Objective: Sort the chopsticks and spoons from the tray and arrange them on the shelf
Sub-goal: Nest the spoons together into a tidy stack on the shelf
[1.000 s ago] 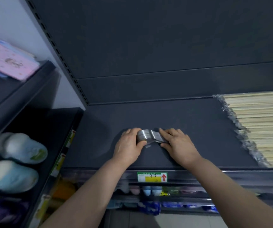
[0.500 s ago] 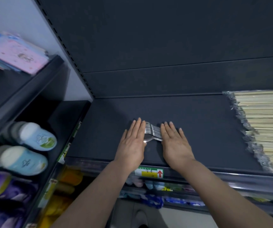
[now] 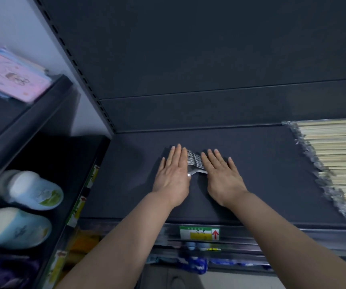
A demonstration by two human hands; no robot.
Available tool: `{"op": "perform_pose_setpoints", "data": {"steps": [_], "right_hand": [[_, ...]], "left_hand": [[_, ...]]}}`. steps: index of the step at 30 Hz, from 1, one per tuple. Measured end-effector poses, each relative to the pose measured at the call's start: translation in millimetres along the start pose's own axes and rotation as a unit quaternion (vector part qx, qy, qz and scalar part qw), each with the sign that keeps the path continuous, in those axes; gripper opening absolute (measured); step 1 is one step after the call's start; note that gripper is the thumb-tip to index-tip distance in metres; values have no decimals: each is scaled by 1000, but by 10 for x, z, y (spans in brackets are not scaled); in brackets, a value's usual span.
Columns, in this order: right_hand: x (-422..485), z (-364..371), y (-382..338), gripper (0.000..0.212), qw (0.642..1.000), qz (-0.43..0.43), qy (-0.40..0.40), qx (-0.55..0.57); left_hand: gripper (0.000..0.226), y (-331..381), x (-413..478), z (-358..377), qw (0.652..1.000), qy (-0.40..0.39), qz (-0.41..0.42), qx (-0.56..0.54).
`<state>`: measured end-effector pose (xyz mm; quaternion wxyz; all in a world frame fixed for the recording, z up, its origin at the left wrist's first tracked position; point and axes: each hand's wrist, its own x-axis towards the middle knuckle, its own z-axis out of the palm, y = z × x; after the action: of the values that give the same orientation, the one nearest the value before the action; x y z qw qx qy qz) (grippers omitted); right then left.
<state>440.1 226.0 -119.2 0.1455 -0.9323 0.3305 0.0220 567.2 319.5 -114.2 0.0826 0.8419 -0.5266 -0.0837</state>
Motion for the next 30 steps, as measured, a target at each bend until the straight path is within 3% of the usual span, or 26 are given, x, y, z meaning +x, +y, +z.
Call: {"op": "perform_pose_setpoints", "data": {"steps": [8,13,19,24,30], "right_hand": [[-31,138,52,63,999,-13,29,-25],[-85,179,86,83,998,-40,49,-28],[-39,52,22,68,1000,-14,-8,-17],[-112,150,53,81,999,-29,16,-25],[-120,151,114,71,998,-49,24,-27]], "left_hand": [[82,46,25,5,999,-2,-19,-50],[88,94,-51,17,999,-6,-36,-29],[90,78,-21,14,997,-5,-41,-60],[85,72,-120,38,998,9,-44,-48],[91,124,-132,27,996,0,-56,-68]]}}
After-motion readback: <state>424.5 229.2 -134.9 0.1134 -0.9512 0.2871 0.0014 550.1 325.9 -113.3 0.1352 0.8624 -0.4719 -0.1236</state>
